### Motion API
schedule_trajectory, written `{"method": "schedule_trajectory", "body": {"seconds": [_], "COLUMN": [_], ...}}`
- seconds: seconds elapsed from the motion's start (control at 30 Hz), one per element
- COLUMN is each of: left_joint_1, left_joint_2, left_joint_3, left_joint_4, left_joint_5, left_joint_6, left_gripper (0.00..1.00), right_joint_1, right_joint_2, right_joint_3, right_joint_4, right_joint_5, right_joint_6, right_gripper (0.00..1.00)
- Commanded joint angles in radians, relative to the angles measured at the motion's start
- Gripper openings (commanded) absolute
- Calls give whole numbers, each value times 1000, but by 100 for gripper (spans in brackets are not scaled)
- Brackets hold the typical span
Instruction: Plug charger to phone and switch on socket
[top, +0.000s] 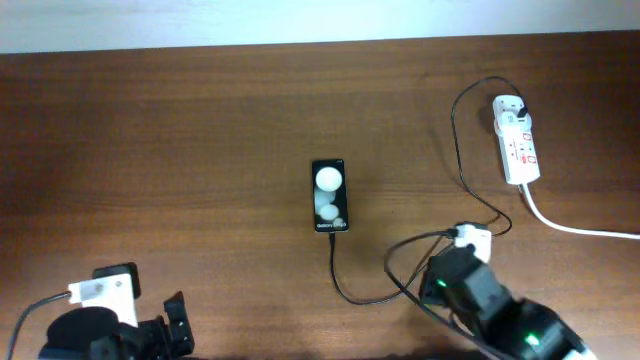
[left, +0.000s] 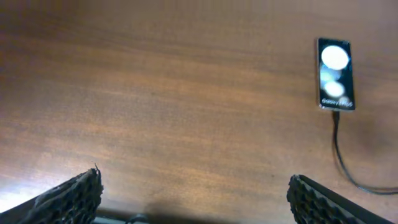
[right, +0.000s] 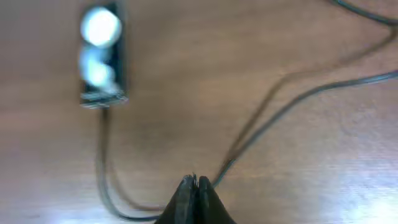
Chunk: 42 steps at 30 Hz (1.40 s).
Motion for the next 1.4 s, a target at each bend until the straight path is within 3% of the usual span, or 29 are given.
{"method": "schedule_trajectory", "body": {"seconds": [0.0, 0.07, 0.2, 0.33, 0.4, 0.43, 0.6, 0.73, 0.9, 1.37], "left_joint_1": [2, 2, 2, 2, 2, 2, 2, 2, 3, 36], "left_joint_2": [-57, -153, -318, -374, -389, -404, -414, -440, -551, -564], "left_joint_3": [-3, -3, -3, -3, -3, -3, -3, -3, -3, -10], "left_joint_4": [3, 1, 4, 7, 11, 11, 11, 12, 15, 19], "left_joint_5": [-10, -24, -29, -29, -30, -59, -58, -49, -51, -50], "left_joint_6": [-15, -15, -15, -15, -15, -15, -16, -16, -16, -16], "left_gripper": [99, 99, 99, 99, 99, 99, 99, 99, 99, 99], "right_joint_1": [-25, -136, -442, -789, -926, -998, -1043, -1043, -1043, -1042], "right_joint_2": [271, 462, 576, 605, 696, 829, 1317, 1548, 1632, 1732], "right_joint_3": [6, 115, 409, 675, 818, 943, 1388, 1572, 1572, 1572], "right_joint_4": [49, -7, -246, -345, -402, -447, -548, -521, -373, -278], "right_joint_5": [17, -18, -19, -55, -142, -172, -260, -262, -281, -281], "right_joint_6": [54, 42, -64, -205, -290, -329, -378, -379, -379, -378], "right_gripper": [4, 4, 4, 4, 4, 4, 4, 4, 4, 4]}}
